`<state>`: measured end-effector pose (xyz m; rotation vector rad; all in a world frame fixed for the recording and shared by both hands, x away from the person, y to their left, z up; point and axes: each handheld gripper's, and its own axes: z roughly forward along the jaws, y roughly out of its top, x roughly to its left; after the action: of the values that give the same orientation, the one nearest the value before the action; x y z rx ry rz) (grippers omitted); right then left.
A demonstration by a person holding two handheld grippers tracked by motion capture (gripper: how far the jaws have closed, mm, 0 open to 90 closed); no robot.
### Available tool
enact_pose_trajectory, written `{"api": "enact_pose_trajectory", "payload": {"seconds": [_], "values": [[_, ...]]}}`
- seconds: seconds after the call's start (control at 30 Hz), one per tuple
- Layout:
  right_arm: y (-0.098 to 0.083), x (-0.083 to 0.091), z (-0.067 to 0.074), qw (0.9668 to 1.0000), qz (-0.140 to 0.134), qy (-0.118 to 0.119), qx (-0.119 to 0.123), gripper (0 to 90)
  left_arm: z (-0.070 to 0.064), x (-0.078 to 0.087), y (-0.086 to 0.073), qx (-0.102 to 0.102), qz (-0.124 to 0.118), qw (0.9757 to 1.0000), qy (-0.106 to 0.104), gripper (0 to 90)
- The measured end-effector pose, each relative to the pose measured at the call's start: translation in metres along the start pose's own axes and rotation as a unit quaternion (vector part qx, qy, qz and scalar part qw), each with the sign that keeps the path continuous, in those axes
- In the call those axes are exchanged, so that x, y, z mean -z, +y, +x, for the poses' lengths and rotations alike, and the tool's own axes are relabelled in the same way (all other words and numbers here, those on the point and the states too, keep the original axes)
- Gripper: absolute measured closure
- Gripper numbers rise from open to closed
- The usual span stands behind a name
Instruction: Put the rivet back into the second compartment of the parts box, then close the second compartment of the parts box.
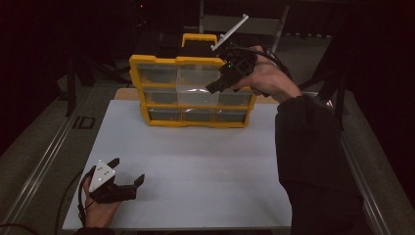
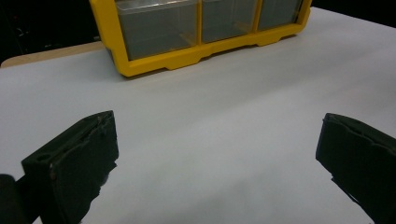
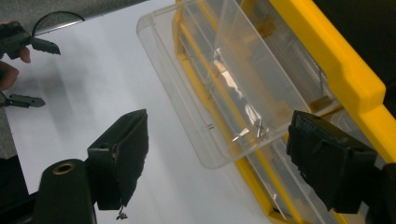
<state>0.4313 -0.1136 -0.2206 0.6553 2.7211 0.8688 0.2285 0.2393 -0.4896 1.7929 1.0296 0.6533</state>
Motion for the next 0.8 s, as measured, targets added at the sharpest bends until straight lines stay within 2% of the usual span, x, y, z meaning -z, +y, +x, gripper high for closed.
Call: {"api": "enact_pose_trajectory", "payload": {"seconds": [0.57,0.8], "values": [[-0.024,-0.005,-0.002,0.9998,0.015,-0.013,0.0,21.2,0.0,0.0,0.0,0.0,0.001,1.0,0.0,0.0],[-0.034,-0.012,0.0,0.9997,0.021,-0.009,0.003,22.3,0.0,0.0,0.0,0.001,0.0,1.0,0.001,0.0]]}}
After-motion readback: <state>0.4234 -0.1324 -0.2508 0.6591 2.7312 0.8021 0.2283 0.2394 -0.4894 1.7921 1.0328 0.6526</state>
